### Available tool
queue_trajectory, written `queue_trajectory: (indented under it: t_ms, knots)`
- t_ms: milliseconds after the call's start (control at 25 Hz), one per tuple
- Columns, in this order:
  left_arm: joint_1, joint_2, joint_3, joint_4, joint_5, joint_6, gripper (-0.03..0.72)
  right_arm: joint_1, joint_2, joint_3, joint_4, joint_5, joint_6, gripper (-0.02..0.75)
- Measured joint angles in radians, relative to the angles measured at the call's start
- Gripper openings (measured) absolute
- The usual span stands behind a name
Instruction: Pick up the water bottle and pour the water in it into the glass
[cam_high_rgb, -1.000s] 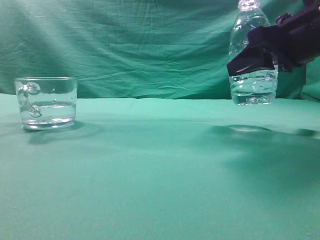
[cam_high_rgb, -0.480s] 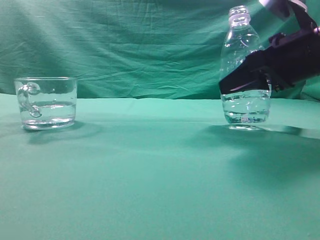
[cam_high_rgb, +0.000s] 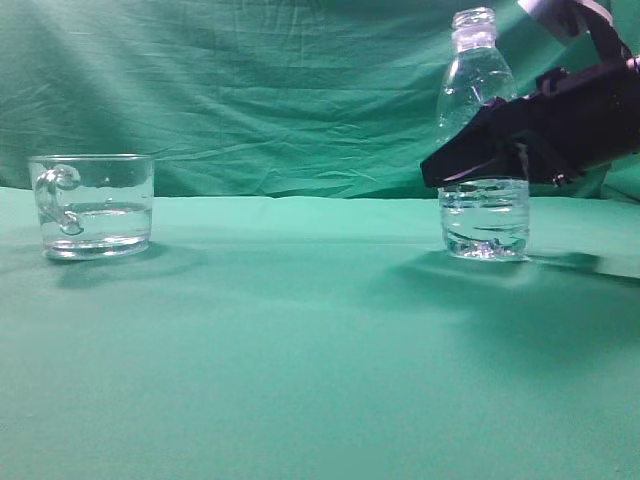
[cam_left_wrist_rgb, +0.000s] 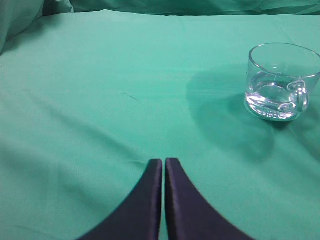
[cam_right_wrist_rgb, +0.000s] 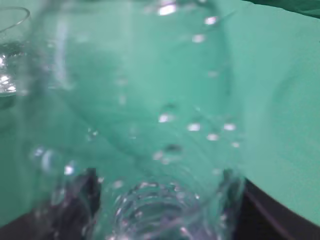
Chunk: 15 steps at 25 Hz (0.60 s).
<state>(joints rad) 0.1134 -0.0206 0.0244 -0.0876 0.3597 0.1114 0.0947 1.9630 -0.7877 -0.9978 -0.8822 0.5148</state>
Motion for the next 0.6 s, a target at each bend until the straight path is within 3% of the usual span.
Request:
queue_trajectory:
  t_ms: [120, 240, 280, 600]
  knots:
    - [0.0, 0.0, 0.0, 0.0, 0.0, 0.0, 0.0, 0.0, 0.0, 0.0, -0.002, -0.002, 0.082, 0.643]
    - [0.0, 0.0, 0.0, 0.0, 0.0, 0.0, 0.0, 0.0, -0.017, 0.0, -0.029, -0.002, 0.131, 0.644]
    - [0.0, 0.0, 0.0, 0.0, 0.0, 0.0, 0.0, 0.0, -0.033, 0.0, -0.04, -0.002, 0.136, 0.687]
    - [0.0, 0.0, 0.0, 0.0, 0.0, 0.0, 0.0, -0.053, -0.243, 0.0, -0.054, -0.002, 0.238, 0.67]
